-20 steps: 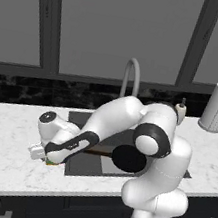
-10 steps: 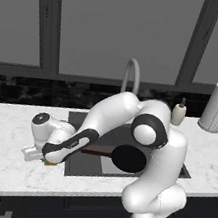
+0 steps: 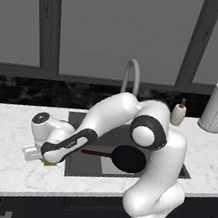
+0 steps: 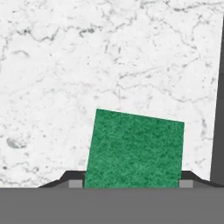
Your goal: Pick the pan and sponge and place them into the sink. Then turn on the water.
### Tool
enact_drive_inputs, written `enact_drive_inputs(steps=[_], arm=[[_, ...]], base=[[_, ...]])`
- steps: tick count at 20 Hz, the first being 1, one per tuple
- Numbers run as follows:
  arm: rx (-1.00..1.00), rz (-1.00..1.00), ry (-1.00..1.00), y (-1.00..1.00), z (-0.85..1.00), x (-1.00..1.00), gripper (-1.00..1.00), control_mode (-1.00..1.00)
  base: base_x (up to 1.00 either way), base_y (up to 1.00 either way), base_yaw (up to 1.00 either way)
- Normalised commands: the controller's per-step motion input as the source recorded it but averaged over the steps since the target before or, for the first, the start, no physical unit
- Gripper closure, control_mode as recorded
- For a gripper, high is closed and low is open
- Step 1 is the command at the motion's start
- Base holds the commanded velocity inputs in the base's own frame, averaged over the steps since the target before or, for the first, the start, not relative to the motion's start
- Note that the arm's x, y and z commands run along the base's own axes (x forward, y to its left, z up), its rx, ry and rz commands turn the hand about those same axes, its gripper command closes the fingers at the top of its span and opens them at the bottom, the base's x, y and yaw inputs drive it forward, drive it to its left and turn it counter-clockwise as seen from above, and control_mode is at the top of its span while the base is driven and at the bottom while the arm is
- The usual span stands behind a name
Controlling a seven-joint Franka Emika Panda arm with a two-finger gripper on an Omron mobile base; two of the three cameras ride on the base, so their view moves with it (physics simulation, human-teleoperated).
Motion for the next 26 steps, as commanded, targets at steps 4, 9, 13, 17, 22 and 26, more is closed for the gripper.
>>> enact_drive_inputs(steps=[4,9,13,17,22,26], arm=[[0.00,-0.06,0.00,-0.17,-1.00,-0.33,1.00,-1.00],[0.03,-0.06,-0.06,-0.28,-1.00,-0.34,1.00,-1.00],[0.07,-0.05,-0.25,-0.27,-0.67,-0.42,1.00,-1.00],[0.07,-0.11,-0.35,-0.48,0.41,-0.43,1.00,-1.00],[0.12,-0.17,-0.22,-0.77,0.89,-0.27,1.00,-1.00],[0.26,-0.15,-0.01,-0.84,1.00,-0.20,1.00,-1.00]], base=[[0.00,0.00,0.00],[0.00,0.00,0.00],[0.00,0.00,0.00],[0.00,0.00,0.00],[0.00,0.00,0.00],[0.00,0.00,0.00]])
